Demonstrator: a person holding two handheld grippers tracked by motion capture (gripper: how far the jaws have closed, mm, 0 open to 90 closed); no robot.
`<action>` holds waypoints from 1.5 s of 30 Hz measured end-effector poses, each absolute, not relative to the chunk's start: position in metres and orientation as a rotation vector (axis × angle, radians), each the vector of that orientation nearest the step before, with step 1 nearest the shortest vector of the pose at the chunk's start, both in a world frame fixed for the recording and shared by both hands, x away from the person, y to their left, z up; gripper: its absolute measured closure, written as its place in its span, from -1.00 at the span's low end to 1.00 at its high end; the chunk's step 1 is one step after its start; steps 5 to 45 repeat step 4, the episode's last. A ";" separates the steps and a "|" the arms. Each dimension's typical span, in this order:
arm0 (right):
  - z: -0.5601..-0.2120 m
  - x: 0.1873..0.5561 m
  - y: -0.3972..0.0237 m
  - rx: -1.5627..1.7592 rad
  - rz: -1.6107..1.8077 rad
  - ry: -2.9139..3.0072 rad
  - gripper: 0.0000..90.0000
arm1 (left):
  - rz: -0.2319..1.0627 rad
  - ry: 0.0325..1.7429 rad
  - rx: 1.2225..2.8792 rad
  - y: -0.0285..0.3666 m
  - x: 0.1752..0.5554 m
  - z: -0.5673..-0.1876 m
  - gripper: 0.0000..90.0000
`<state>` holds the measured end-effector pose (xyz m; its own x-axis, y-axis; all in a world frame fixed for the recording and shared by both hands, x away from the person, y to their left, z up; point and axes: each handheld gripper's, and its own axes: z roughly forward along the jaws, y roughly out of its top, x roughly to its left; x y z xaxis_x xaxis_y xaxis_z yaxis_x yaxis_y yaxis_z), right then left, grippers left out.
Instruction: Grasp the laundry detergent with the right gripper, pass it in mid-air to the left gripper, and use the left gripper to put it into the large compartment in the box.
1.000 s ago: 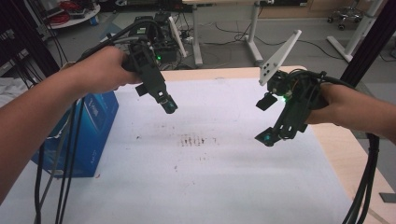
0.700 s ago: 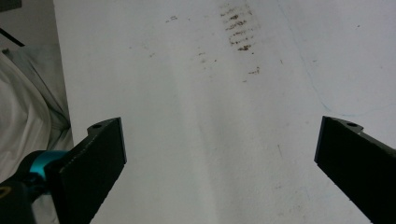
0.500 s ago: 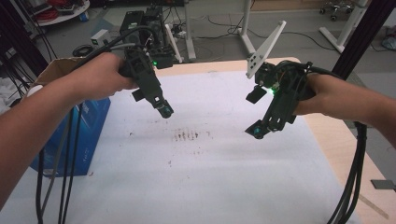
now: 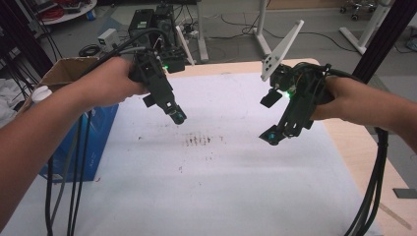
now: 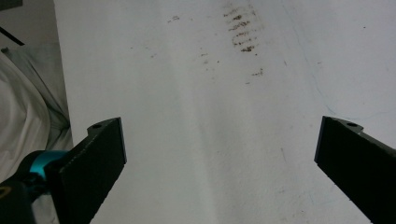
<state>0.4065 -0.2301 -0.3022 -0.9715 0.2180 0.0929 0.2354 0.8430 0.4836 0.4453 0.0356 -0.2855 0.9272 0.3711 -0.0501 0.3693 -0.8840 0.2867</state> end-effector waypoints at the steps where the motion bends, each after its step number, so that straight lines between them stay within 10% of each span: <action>1: -0.302 0.406 -0.230 -0.373 -0.788 -2.981 -0.97 | 0.011 0.547 2.794 0.036 0.446 -0.285 -0.96; 45: -0.303 0.406 -0.230 -0.372 -0.787 -2.981 -0.97 | 0.012 0.553 2.780 0.038 0.446 -0.285 -0.96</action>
